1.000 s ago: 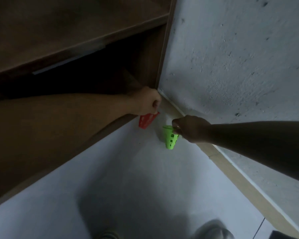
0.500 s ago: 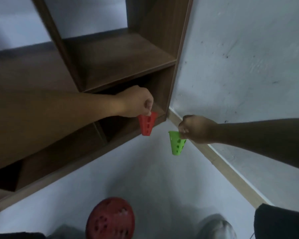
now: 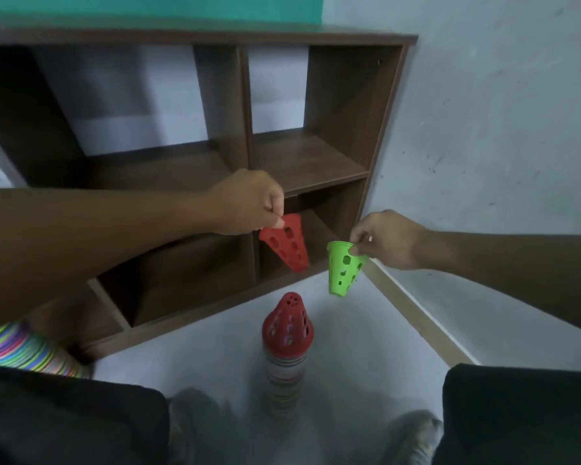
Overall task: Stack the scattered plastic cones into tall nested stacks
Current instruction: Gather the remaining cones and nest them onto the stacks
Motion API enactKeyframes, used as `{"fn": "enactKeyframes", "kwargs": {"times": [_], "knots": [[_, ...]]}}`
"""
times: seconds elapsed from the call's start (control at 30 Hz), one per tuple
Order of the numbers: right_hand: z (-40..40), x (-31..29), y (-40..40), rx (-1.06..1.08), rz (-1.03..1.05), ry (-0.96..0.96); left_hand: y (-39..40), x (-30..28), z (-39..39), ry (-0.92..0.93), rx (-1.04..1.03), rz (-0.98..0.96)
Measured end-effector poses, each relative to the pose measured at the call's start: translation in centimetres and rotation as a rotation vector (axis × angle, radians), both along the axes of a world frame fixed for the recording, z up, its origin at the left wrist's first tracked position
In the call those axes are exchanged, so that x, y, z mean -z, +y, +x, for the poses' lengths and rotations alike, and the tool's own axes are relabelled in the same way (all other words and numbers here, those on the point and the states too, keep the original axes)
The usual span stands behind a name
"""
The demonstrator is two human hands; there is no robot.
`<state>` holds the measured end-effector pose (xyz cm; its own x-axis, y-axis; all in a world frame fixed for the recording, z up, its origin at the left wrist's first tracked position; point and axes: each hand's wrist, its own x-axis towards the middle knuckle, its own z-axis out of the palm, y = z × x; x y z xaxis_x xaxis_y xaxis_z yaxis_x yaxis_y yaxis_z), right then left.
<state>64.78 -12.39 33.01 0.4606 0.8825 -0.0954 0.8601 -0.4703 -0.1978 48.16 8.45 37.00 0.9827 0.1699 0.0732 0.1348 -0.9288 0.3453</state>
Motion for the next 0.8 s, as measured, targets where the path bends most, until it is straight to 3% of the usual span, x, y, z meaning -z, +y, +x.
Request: {"fn": "enactKeyframes", "kwargs": {"times": [0.17,0.37,0.67,0.8], "knots": [[-2.3,-3.5,-1.9,0.033,0.095,-0.062,-1.6,-2.0,-4.4,-0.097,-0.183,-0.275],[-3.8,-5.2,-3.8,0.212,0.347,0.112,-3.4,-3.7,-7.5,-0.119,-0.326,-0.819],[-5.2,-5.1,-5.3,0.273,0.462,0.368,-4.0,-4.8,-8.9,0.141,-0.196,-1.042],[-5.7,-5.2,-5.7,0.289,0.525,0.521,-4.3,-3.9,-8.7,0.323,-0.147,-1.023]]}}
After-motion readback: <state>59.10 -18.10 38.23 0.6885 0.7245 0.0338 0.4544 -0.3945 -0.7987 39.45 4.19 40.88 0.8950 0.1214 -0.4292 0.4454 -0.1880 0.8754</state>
